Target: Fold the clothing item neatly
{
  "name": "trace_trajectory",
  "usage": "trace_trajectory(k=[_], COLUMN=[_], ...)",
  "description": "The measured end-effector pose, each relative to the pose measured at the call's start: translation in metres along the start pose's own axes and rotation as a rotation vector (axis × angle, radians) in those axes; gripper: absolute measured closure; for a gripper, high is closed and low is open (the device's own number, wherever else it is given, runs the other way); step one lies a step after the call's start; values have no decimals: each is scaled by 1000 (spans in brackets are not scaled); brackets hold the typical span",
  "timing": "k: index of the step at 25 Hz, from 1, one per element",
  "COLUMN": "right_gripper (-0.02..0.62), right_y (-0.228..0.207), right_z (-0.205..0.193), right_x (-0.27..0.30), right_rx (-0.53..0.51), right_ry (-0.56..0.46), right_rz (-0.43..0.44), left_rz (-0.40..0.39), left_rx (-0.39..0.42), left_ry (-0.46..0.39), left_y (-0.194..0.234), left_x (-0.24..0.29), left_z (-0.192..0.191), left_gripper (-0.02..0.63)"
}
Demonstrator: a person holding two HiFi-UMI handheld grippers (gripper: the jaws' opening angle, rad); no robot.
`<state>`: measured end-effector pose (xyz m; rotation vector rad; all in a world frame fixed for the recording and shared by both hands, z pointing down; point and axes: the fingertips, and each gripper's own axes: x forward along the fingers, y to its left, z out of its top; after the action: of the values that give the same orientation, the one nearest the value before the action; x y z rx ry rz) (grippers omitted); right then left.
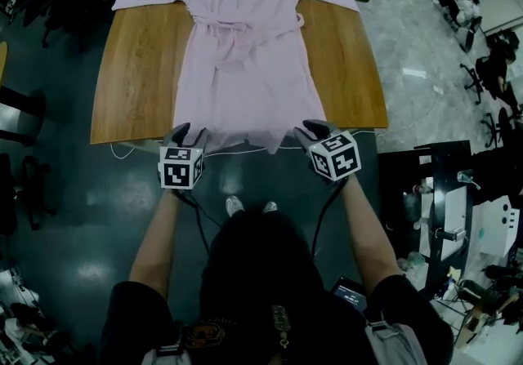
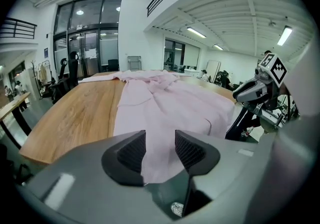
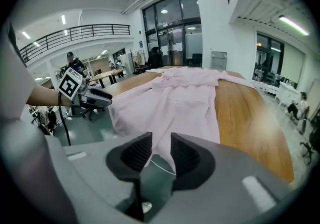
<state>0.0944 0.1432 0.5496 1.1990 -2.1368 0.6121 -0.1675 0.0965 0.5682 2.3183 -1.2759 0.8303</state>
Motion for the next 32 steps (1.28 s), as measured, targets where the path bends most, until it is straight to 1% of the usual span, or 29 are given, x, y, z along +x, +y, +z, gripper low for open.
trace_trajectory(k=[3,6,7,8,11,13,14,15,18,21,23,26,29,31,32], right_gripper=[489,485,473,444,380,342,333,324,302,296,282,251,247,247,249], right_y=[7,-1,-5,-10,-18,-27,-31,-36,-54,-67,-75,-77,-74,-70,-67], right_z=[-32,-59,-66,-72,-94,-104,-107,-111,-123,-129,-127,-120,-115,-116,-119], right_x=[1,1,1,2,9,18,24,29,38,43,49,61,70,71,71], right_rx=[5,28,33,39,65,83,89,97,126,142,137,110,65,47,35], right_ry=[26,36,38,40,62,79,81,82,79,58,37,5,-34,-61,-66], right_rz=[23,13,3,-8,-43,-64,-69,-69,-62,-66,-76,-82,-63,-33,-9], left_rz=[39,69,74,81,110,115,113,109,72,-9,-72,-123,-154,-174,-179], left_rx=[-18,-56,-72,-86,-105,-125,-129,-123,-81,-65,-32,20,23,11,11], left_ry=[30,52,59,67,100,103,100,97,87,59,41,18,-14,-42,-61], left_y=[-5,-11,-13,-13,1,18,27,33,37,33,29,26,23,23,24], left_x=[-7,-5,-3,-1,-2,-2,-1,2,17,31,39,48,58,61,60], left_z=[-33,-62,-69,-76,-96,-105,-107,-109,-110,-108,-104,-100,-99,-99,-99], left_gripper=[411,411,411,411,400,361,337,295,223,187,178,178,178,179,198])
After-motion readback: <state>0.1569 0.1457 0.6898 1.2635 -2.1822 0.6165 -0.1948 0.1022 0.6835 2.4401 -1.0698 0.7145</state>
